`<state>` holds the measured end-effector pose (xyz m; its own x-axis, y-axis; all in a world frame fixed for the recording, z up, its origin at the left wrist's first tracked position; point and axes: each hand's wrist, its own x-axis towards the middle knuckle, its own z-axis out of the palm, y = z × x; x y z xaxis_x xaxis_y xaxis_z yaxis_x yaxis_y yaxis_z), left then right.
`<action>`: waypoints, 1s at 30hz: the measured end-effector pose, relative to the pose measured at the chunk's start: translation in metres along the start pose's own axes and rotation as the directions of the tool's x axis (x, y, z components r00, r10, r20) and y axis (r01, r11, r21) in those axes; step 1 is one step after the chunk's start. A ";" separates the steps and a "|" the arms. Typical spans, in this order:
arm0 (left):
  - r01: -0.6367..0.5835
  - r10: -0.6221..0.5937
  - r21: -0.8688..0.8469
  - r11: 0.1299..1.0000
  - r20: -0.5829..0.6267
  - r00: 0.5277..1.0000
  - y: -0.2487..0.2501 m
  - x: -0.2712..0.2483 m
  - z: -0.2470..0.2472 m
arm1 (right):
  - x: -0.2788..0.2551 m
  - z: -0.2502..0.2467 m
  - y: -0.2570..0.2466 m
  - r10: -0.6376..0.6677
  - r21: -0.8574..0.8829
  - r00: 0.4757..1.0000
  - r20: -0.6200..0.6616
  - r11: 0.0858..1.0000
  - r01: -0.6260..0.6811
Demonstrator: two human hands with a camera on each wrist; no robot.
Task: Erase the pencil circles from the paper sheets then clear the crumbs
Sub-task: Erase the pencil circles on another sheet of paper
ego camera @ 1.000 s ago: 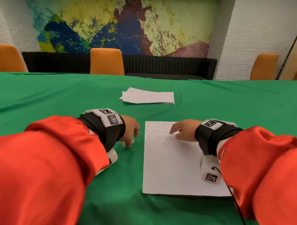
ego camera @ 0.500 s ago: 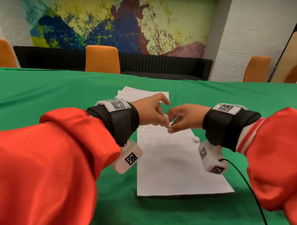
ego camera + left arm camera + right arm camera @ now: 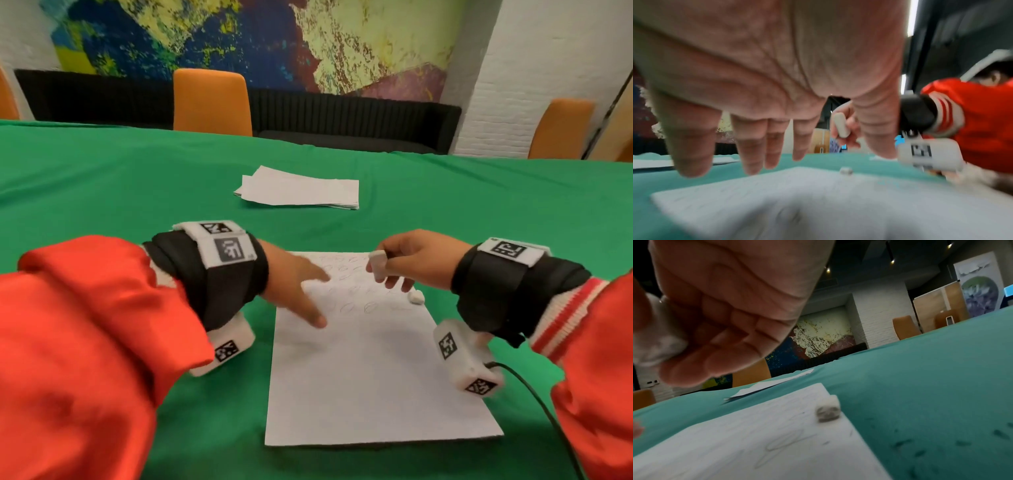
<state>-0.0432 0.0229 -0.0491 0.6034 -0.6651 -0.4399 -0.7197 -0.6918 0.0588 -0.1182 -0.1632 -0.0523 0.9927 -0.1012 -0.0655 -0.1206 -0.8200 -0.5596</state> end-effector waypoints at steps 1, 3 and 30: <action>0.030 -0.036 0.108 0.994 0.053 0.998 -0.003 0.002 0.004 | 0.001 -0.002 0.002 0.009 -0.063 1.000 0.025 0.998 -0.007; 0.021 -0.048 0.183 0.983 0.144 0.988 -0.007 0.005 0.009 | 0.003 -0.003 0.000 -0.015 -0.239 0.997 0.071 0.970 0.031; -0.116 0.080 0.183 0.976 0.192 0.978 -0.004 0.024 0.024 | 0.020 0.043 -0.021 -0.163 -0.604 0.899 0.407 0.690 0.399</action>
<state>-0.0336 0.0165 -0.0816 0.4665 -0.6524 -0.5973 -0.8354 -0.5469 -0.0551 -0.0960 -0.1234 -0.0772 0.9131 0.2719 -0.3039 0.3107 -0.9466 0.0864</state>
